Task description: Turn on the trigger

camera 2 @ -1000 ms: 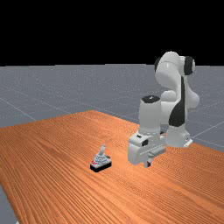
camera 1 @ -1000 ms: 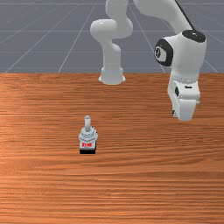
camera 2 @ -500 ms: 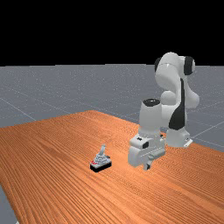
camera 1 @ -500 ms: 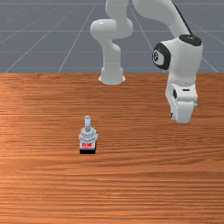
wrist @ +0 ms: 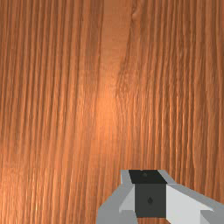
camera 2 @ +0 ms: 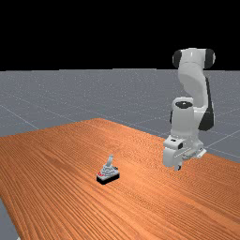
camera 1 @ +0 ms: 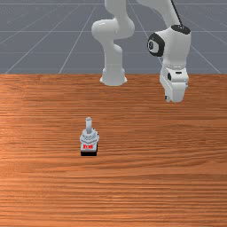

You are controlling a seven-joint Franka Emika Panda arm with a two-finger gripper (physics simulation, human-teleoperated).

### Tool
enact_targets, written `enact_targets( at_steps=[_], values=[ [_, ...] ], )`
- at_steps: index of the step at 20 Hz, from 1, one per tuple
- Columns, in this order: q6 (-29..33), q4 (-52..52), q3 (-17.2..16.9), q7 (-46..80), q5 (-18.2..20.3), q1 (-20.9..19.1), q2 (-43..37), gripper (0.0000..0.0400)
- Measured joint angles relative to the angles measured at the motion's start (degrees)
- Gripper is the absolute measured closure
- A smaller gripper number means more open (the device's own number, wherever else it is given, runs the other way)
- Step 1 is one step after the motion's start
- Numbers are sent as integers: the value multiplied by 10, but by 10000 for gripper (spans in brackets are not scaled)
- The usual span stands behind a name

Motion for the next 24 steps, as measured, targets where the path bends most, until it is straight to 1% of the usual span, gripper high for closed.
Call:
enact_targets(
  at_steps=[2, 3, 4, 5, 6, 7, 8, 9, 10, 11, 12, 14, 16, 17, 19, 21, 22, 23, 24],
  values=[
    [23, -77, 9, 29, 8, 14, -54, 400],
    [32, -100, 12, 56, 21, 22, -70, 400],
    [52, -122, 20, 11, 76, 21, -83, 400],
    [64, -146, 23, -12, 112, 27, -100, 400],
    [74, -166, 23, 99, -1, 33, -115, 400],
    [87, -190, 30, 117, -9, 35, -132, 400],
    [93, -210, 37, 126, -7, 38, -148, 400],
    [109, -226, 46, 154, -33, 37, -159, 400],
    [75, -209, 39, 119, 29, 50, -146, 400],
    [84, -210, 38, 124, 25, 50, -138, 400],
    [86, -227, 33, 187, 25, 44, -150, 400],
    [93, -267, 8, 146, 32, 16, -183, 400],
    [98, -303, -27, 121, 28, -25, -214, 400],
    [101, -312, -52, 23, 25, -33, -223, 400],
    [102, -326, -79, -8, 15, -59, -235, 400],
    [103, -332, -105, -64, 8, -75, -242, 400],
    [83, -325, -126, -118, 6, -79, -240, 400],
    [52, -311, -140, -141, 5, -89, -233, 400],
    [50, -310, -152, -157, 0, -100, -233, 400]
  ],
)
